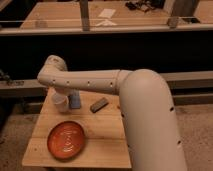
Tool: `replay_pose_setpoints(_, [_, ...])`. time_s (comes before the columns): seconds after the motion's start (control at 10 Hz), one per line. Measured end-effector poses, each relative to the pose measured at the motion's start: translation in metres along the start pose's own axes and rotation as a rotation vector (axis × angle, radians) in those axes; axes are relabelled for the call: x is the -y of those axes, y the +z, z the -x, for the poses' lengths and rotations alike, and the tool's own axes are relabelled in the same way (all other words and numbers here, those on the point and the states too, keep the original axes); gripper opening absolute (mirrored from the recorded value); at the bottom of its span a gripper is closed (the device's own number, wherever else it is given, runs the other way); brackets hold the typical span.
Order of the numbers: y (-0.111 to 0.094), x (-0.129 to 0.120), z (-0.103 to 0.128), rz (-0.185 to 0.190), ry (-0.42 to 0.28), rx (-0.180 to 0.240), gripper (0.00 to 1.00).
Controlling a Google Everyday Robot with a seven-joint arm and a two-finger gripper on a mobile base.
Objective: Place the white sponge in the ceramic cup
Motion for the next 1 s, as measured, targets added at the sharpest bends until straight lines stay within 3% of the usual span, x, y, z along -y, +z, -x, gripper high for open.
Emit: replay_pose_setpoints(1.0, [0.000,0.013,-0.001,-0.043,-0.045,-0.003,0.03])
